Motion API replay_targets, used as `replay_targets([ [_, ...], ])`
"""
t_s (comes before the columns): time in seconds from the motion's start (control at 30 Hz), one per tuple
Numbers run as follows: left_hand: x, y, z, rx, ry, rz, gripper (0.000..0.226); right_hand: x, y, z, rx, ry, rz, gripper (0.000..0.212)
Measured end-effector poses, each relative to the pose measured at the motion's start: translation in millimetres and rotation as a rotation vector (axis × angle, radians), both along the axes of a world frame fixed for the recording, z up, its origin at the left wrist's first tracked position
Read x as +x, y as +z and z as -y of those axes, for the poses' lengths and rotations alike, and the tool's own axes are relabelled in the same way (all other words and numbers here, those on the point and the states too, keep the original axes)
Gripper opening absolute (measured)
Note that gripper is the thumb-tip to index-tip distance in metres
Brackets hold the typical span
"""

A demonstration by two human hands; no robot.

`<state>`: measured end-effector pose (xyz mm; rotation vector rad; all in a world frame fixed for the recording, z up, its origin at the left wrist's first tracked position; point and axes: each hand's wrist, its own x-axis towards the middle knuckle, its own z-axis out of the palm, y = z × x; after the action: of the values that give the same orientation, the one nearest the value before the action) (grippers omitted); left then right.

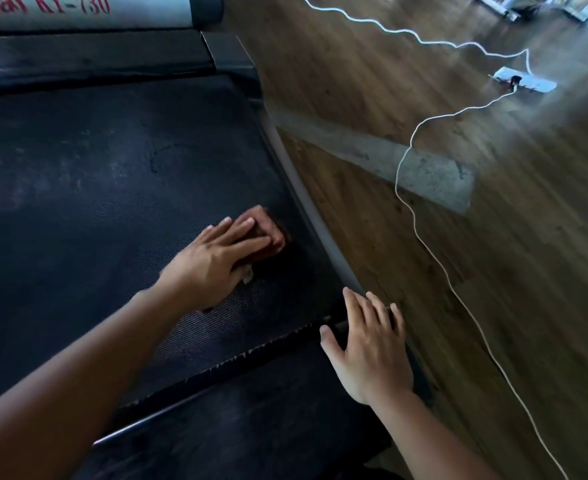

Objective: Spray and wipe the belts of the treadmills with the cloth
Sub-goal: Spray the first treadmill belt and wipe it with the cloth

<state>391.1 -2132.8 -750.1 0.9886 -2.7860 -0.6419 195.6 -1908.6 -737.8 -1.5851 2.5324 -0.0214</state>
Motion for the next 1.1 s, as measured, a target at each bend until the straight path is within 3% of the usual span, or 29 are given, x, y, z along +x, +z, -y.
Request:
replay_targets([
  [0.17, -41, 4, -3, -0.006, 0.127, 0.009, 0.059, 0, 2, 0, 0.0, -0.002, -0.001, 0.081],
  [0.37, -24, 3, -55, -0.009, -0.091, 0.019, 0.058, -1, 1, 0, 0.006, 0.002, 0.008, 0.082],
  [0.47, 4, -3, -75, -0.022, -0.104, 0.022, 0.059, -1, -1, 0, -0.021, -0.006, 0.002, 0.08],
  [0.67, 36, -3, -62, 0.001, 0.234, 0.02, 0.058, -1, -3, -1, -0.035, 0.0, 0.001, 0.079],
  [0.8, 6, 3, -31, 0.015, 0.516, 0.027, 0.061, -1, -1, -1, -0.016, 0.002, 0.024, 0.078],
  [0.87, -17, 1, -27, 0.012, 0.553, 0.028, 0.061, -1, 0, 0, -0.006, 0.005, 0.034, 0.08],
  [1.1, -28, -1, -78, 0.006, 0.138, 0.029, 0.062, -4, 4, 7, 0.016, 0.009, 0.063, 0.085],
])
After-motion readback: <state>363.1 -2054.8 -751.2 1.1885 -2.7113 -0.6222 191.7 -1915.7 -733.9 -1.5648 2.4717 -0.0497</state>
